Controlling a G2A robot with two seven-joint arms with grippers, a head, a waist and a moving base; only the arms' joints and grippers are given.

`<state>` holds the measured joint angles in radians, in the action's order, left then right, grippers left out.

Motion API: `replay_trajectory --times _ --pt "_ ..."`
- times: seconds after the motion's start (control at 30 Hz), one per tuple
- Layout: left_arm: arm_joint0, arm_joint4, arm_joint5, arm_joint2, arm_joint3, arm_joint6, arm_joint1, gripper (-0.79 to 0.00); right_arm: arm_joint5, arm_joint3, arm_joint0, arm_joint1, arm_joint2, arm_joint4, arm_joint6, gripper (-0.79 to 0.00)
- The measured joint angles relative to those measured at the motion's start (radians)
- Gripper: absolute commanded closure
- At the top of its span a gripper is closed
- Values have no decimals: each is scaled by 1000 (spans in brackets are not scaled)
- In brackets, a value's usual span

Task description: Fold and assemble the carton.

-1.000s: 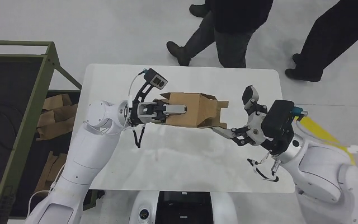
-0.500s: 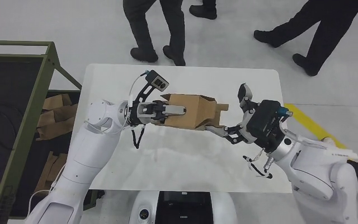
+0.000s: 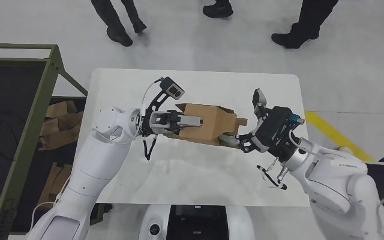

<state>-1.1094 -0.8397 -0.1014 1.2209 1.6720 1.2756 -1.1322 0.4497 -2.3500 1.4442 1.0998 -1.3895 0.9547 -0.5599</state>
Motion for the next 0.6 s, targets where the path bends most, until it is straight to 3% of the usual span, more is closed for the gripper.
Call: replay_trajectory --times 0.6 --pt "2 5 2 -11 1 3 -1 0 11 0 -38 -3 63 10 -27 -785"
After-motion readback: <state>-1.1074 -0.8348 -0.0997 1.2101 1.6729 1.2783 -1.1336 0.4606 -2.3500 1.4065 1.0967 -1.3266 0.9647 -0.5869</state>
